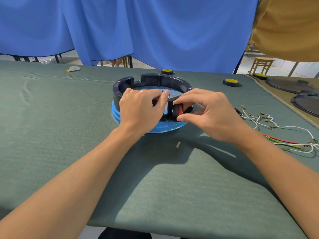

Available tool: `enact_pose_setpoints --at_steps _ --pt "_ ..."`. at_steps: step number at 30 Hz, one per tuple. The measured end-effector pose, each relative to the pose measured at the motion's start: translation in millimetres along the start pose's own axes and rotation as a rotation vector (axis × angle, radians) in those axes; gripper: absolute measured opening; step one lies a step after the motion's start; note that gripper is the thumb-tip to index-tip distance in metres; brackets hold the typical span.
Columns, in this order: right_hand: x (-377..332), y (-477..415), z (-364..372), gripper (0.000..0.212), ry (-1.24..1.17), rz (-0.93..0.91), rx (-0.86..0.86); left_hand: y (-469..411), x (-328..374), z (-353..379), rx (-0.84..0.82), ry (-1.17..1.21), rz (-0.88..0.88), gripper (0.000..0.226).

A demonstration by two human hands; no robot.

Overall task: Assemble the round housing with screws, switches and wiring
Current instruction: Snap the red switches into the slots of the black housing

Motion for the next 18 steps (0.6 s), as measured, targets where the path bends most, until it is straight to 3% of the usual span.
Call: enact_pose_setpoints --at_steps 11,18 --pt "-1.9 1.1 4.9 0.034 0.11 -0.138 0.006 -0.3 1.4 -1.7 0.004 0.025 -0.005 0.055" --pt "0.3 0.3 1.9 0.034 0.046 -0.113 0.049 -0.7 0.7 -0.4 -0.001 0.031 -0.011 0.052"
Point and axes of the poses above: each hand's wrist, its own y-axis away from the middle knuckle, its own z-axis out of the palm, x = y × z, the point moved 5 cm from there along -y, towards the middle knuckle, and after that the axes turned 14 degrees about -y, right-handed, at the moved point
